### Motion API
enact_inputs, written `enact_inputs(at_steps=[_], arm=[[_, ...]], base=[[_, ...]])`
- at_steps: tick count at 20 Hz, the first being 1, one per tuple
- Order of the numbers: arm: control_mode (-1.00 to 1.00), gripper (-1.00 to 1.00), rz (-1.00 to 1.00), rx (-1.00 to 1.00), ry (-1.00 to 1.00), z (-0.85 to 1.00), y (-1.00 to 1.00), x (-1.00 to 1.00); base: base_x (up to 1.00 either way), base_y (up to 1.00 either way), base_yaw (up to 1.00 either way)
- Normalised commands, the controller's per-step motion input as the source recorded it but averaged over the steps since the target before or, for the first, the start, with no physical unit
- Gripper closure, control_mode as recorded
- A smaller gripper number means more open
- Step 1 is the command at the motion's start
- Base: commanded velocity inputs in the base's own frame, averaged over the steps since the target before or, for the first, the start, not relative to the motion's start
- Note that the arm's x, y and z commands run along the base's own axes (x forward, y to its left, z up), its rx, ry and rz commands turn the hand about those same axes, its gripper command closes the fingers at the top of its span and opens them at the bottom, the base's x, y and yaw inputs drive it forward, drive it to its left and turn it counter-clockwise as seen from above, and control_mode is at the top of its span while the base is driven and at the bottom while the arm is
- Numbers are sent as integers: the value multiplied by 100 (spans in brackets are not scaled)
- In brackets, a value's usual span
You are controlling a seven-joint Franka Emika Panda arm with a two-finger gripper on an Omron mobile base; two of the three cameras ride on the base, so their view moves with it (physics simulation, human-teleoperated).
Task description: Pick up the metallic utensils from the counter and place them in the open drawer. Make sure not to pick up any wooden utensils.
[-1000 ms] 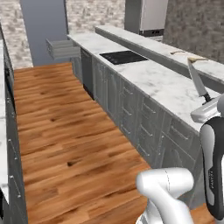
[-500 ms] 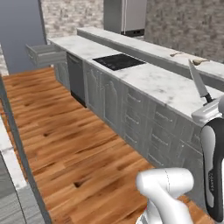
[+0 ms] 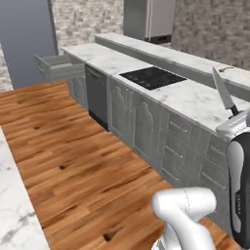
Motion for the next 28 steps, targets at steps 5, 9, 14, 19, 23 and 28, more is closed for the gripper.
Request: enact_inputs(at_steps=[5,9,14,19,23,28], arm=[[100,100,0,0,0,0,0,0],[100,100,0,0,0,0,0,0],[100,100,0,0,0,0,0,0],[100,100,0,0,0,0,0,0],[100,100,0,0,0,0,0,0],[100,100,0,0,0,0,0,0]], base=[[100,23,32],[100,-2,44],[100,0,43],[100,-23,31],[100,-23,12],[100,-33,4]])
